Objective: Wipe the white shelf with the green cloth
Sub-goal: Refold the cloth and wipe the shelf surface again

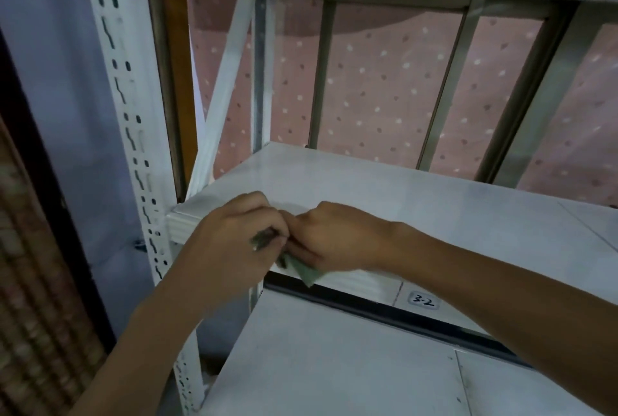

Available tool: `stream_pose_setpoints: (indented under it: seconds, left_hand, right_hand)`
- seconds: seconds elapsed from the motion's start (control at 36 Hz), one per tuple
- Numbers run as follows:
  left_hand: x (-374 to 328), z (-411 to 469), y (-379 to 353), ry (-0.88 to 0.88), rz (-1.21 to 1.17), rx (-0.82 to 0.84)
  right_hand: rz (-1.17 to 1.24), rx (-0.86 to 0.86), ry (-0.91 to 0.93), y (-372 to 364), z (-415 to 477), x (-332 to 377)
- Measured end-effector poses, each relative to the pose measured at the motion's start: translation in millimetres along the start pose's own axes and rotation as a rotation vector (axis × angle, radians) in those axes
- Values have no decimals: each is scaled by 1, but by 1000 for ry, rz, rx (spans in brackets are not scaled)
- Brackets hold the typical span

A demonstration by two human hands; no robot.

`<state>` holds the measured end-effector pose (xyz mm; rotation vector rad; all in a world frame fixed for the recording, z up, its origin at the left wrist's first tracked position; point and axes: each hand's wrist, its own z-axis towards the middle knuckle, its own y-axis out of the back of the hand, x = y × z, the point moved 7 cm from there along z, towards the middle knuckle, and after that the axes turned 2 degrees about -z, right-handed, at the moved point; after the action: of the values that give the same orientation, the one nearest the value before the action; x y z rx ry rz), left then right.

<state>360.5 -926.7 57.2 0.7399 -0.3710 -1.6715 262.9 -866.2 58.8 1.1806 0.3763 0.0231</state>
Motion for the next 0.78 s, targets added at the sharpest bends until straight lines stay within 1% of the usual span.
stream_pose_setpoints:
  seconds: [0.08, 0.14, 0.25, 0.36, 0.47, 0.58, 0.69, 0.78]
  left_hand:
    - [-5, -1, 3, -17, -113, 41]
    - [-5, -2, 1, -18, -180, 60]
    - [-4, 1, -14, 23, -182, 93]
    - [0, 5, -37, 142, -185, 148]
    - [-11, 17, -67, 78, -90, 205]
    - [-38, 36, -98, 46, -51, 234]
    - [-72, 54, -126, 39, -60, 254]
    - [-101, 62, -148, 15, -96, 291]
  right_hand:
    - [14, -11, 6, 6, -10, 10]
    - [-20, -12, -11, 7, -18, 12]
    - [-82, -44, -105, 9, -31, 8]
    - [-112, -66, -277, 11, -53, -4]
    - [-207, -73, -451, 17, -83, -19]
    - [-213, -44, -573, 25, -113, -32]
    - [-268, 67, -696, 30, -151, -48]
    - [-273, 103, -787, 42, -184, -59]
